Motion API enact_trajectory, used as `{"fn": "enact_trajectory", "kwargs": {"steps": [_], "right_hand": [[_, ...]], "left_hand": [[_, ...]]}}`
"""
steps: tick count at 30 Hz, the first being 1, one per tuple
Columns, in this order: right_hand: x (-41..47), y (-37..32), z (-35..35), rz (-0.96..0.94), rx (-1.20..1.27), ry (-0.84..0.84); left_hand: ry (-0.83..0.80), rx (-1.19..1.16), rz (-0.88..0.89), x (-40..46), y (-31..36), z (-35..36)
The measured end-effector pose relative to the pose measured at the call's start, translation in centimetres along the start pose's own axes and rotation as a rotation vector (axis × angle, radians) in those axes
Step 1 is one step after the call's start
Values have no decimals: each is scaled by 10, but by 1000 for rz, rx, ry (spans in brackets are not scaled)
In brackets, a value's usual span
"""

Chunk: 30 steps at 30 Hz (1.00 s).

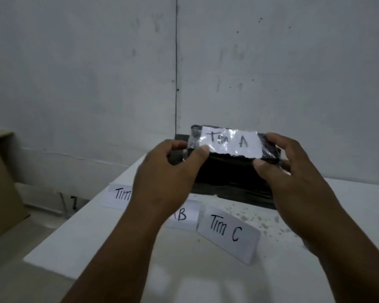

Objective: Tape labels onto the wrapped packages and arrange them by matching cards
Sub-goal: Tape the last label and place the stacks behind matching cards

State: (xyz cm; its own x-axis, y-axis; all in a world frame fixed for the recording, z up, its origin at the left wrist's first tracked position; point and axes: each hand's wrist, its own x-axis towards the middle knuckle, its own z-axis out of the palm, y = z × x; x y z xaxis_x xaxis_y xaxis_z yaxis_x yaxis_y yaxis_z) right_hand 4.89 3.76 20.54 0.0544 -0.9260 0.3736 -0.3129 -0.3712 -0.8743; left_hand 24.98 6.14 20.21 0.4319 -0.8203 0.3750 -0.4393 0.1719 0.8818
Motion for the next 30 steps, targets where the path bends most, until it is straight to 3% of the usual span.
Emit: {"fn": "enact_trajectory", "kwargs": {"steps": [7,13,17,30], "right_hand": [[70,-31,124,-72,1,-167],[134,-27,245,44,129,-317],[164,-7,304,104,71,-412],[211,39,353,180,-195,-586]], "left_hand": [[106,-28,-112,100,-53,-86],[125,7,-282,190,-132,-136],[133,61,-384,230,-181,-144],[22,54,-492,284,-261,-119]]}}
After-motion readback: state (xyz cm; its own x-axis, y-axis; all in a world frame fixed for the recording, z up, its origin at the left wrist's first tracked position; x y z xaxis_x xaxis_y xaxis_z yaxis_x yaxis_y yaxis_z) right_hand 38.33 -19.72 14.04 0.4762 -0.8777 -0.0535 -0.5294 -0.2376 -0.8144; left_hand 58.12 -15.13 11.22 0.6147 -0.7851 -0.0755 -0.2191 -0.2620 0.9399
